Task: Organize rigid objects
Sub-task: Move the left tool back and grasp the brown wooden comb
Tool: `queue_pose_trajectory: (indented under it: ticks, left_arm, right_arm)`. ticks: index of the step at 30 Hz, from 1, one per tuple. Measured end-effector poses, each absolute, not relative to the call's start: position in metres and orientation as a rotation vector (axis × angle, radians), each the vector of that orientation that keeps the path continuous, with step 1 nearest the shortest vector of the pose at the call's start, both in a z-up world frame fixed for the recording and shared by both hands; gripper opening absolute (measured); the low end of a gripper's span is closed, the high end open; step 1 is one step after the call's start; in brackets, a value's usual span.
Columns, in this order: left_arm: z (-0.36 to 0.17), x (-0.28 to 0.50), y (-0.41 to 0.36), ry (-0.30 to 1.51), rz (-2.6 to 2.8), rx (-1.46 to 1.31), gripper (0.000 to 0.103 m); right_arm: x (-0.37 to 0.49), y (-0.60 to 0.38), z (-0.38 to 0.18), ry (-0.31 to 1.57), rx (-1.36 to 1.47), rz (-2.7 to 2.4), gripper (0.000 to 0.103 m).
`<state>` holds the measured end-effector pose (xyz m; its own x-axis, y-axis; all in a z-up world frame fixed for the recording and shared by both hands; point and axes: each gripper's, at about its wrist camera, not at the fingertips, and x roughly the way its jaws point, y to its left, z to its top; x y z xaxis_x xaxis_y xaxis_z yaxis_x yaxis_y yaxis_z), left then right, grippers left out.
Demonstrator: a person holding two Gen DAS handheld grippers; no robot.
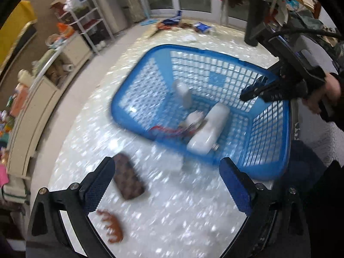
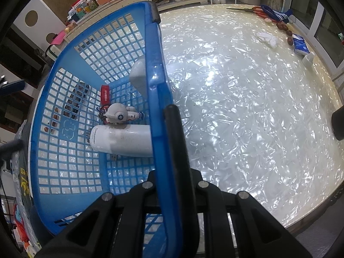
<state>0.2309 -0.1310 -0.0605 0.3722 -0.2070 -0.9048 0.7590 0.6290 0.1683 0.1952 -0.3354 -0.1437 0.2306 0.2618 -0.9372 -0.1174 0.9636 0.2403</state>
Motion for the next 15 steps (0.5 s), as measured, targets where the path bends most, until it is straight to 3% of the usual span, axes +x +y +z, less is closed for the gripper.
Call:
queue_pose_trajectory:
  ticks: [6,15]
  left_arm:
    - [-0.05,0.221,-0.045,1.047,-0.519,0.571,0.098]
    - [-0.098,0.23,0.037,1.154,-0.337,0.454,0.098]
  right_arm:
    - [0.195,-0.334,-0.144,1.314,0.123,0.261,0.012]
    - [0.195,-0.334,-0.144,1.318,0.117,0.257,0.012]
